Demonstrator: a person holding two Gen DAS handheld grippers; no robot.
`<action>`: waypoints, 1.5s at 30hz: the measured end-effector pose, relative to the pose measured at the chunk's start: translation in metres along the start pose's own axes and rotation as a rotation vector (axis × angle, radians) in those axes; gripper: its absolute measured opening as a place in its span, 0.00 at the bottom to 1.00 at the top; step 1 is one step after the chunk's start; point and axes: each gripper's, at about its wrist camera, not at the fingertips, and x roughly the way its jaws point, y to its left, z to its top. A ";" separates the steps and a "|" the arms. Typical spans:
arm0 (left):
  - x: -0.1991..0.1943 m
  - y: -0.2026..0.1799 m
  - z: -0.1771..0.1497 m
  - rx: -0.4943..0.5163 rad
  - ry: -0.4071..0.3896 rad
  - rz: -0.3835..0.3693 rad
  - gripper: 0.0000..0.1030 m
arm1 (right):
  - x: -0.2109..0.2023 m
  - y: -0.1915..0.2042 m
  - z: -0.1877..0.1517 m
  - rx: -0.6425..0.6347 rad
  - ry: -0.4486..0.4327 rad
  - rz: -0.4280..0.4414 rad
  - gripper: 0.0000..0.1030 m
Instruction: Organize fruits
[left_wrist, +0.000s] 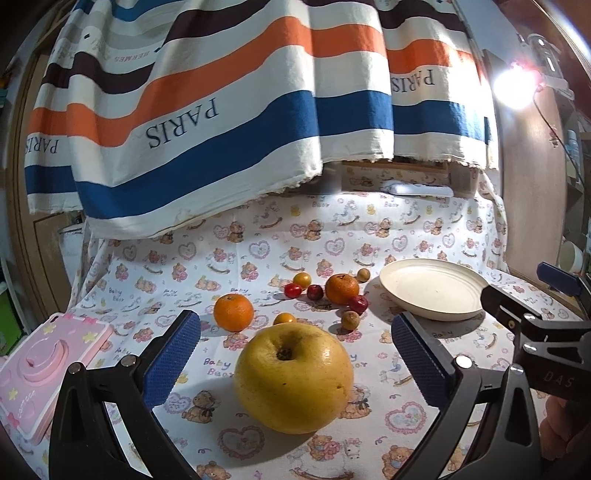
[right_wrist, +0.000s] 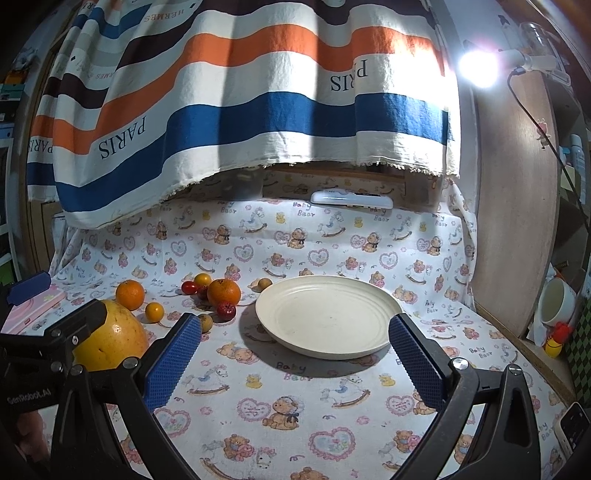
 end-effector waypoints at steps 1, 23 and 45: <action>0.000 0.001 0.000 -0.007 0.003 0.011 1.00 | 0.000 0.001 0.000 -0.003 0.002 0.001 0.99; -0.013 0.005 0.006 0.015 0.012 -0.051 0.99 | -0.006 -0.010 -0.002 0.047 -0.013 -0.012 0.99; 0.070 0.016 0.000 -0.085 0.454 -0.201 0.99 | 0.003 -0.020 -0.005 0.087 0.052 -0.006 0.99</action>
